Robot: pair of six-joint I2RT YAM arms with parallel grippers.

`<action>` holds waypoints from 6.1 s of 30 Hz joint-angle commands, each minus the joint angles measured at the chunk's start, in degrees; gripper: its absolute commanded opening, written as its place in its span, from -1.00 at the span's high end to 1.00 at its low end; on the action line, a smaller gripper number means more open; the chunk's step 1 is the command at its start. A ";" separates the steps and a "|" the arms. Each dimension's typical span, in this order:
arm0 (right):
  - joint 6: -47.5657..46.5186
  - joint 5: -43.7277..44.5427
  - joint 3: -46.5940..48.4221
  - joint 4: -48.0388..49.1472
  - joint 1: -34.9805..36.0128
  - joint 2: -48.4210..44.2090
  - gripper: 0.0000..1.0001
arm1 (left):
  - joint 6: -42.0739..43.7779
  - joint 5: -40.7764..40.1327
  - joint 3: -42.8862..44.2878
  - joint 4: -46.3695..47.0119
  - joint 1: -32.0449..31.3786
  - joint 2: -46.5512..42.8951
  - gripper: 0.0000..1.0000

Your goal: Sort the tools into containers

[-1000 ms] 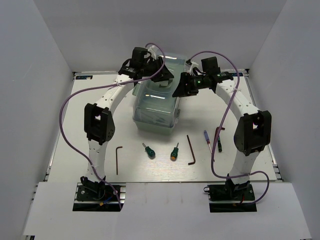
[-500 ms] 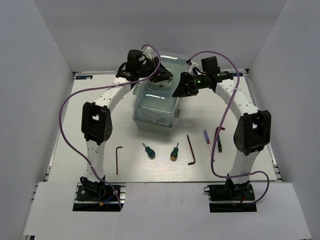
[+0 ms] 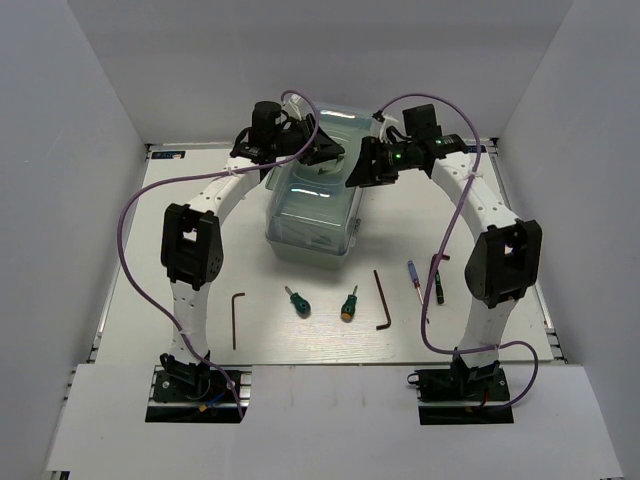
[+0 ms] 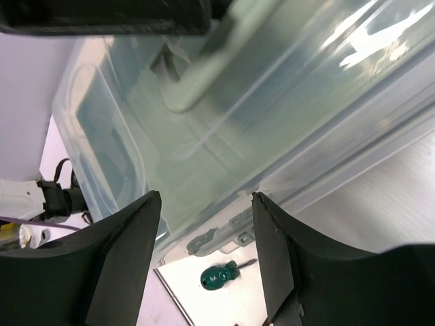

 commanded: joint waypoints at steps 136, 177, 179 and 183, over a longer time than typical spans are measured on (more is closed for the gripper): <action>-2.71 2.88 12.74 6.10 -10.15 -2.82 1.00 | 1.91 -1.33 -23.42 5.78 12.23 -2.50 1.00; -17.57 5.19 7.91 1.36 -25.26 6.93 -0.21 | 5.15 -0.72 -18.68 -4.41 26.64 -8.13 -0.21; -18.10 5.19 7.92 1.00 -25.79 6.85 -0.21 | 5.94 -0.71 -18.68 -5.12 26.64 -9.27 -0.21; -21.25 8.61 7.39 -0.75 -26.32 6.32 -0.24 | 10.67 -0.79 -18.68 -8.89 26.64 -11.89 -0.21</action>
